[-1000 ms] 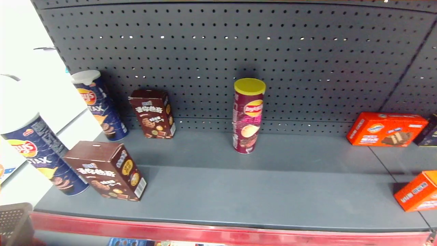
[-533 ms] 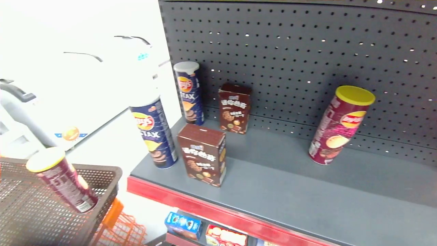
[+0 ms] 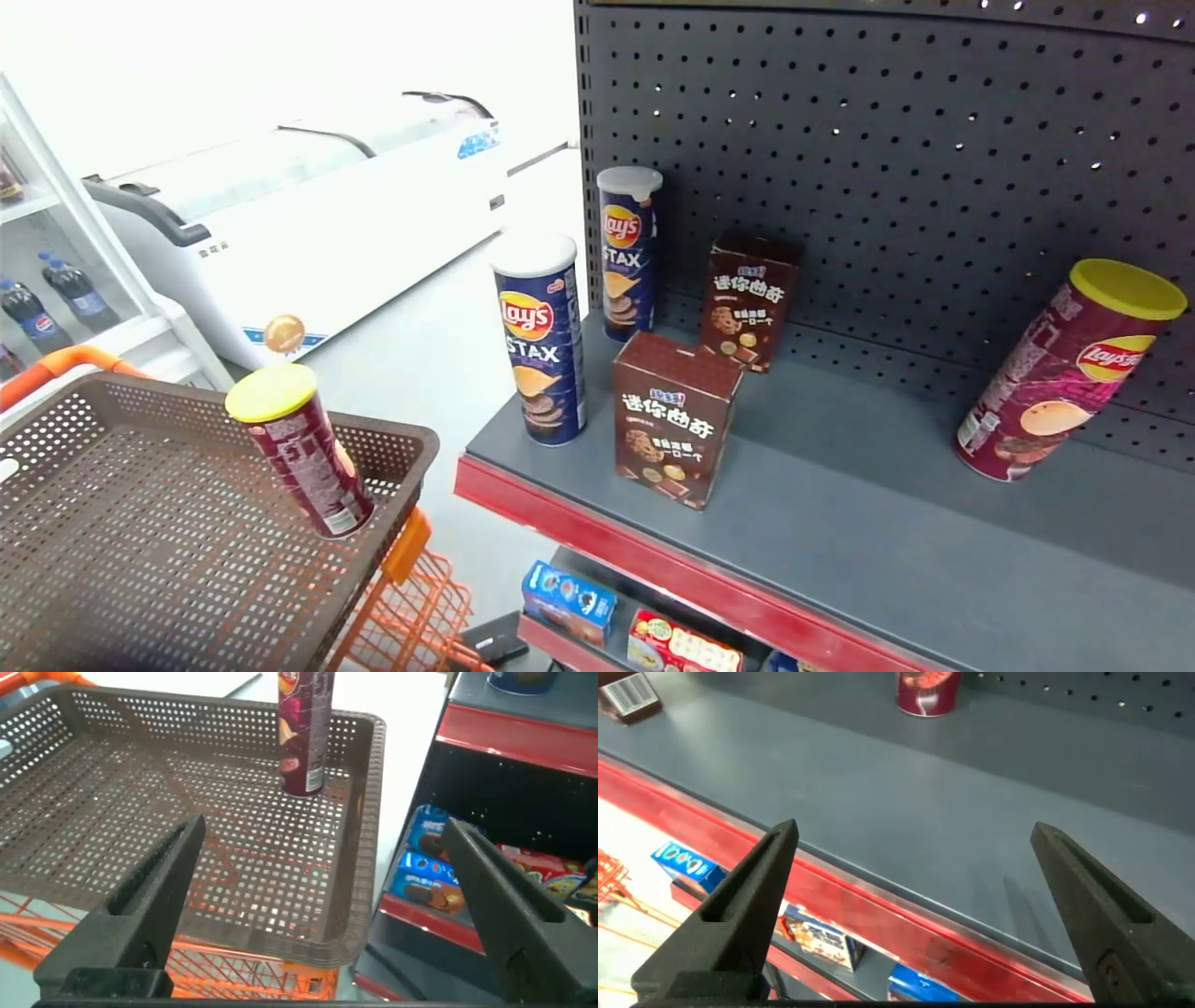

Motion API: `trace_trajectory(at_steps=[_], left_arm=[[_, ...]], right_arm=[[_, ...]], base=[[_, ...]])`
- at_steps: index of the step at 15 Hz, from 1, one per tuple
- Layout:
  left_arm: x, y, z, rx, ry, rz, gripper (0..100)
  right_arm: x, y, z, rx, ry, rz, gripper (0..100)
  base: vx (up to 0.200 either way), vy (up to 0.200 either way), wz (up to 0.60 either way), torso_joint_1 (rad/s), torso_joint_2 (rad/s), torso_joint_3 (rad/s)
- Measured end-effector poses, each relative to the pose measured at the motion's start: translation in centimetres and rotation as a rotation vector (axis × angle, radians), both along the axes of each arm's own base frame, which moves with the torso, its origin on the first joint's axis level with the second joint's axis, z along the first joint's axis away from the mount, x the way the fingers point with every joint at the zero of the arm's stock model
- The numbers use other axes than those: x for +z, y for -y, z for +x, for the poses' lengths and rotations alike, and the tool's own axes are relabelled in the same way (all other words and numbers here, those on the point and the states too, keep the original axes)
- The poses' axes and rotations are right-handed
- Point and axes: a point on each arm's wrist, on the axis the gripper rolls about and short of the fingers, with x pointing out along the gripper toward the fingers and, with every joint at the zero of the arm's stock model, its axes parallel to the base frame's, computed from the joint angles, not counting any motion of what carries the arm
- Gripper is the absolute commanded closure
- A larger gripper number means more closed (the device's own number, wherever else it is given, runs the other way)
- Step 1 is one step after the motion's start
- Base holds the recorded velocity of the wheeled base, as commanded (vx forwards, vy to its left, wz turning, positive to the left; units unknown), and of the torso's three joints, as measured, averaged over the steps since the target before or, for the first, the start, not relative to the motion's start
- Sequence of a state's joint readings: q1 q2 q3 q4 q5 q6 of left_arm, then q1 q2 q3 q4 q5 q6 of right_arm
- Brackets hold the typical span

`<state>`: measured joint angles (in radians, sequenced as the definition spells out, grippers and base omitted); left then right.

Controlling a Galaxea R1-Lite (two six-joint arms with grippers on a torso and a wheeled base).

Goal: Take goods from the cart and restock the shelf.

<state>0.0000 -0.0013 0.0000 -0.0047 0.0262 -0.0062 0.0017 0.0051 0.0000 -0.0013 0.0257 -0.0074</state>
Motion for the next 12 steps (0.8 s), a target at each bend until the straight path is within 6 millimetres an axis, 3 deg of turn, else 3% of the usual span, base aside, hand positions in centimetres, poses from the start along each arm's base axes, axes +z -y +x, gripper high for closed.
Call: trace_trajectory(at_steps=[3, 7, 12], left_arm=[[0.4, -0.1, -0.1, 0.027, 0.008, 0.000, 0], [3.6, -0.2, 0.5, 0.048, -0.066, 0.004, 0], [7.7, -0.1, 5.6, 0.037, -0.235, -0.013, 0]], right_arm=[[0.0, 0.0, 0.0, 0.000, 0.000, 0.000, 0], [0.0, 0.0, 0.0, 0.000, 0.000, 0.000, 0], [0.0, 0.0, 0.0, 0.000, 0.000, 0.000, 0]], base=[[0.000, 0.000, 0.00, 0.000, 0.00, 0.000], [0.000, 0.000, 0.00, 0.000, 0.00, 0.000], [0.000, 0.000, 0.00, 0.000, 0.00, 0.000]])
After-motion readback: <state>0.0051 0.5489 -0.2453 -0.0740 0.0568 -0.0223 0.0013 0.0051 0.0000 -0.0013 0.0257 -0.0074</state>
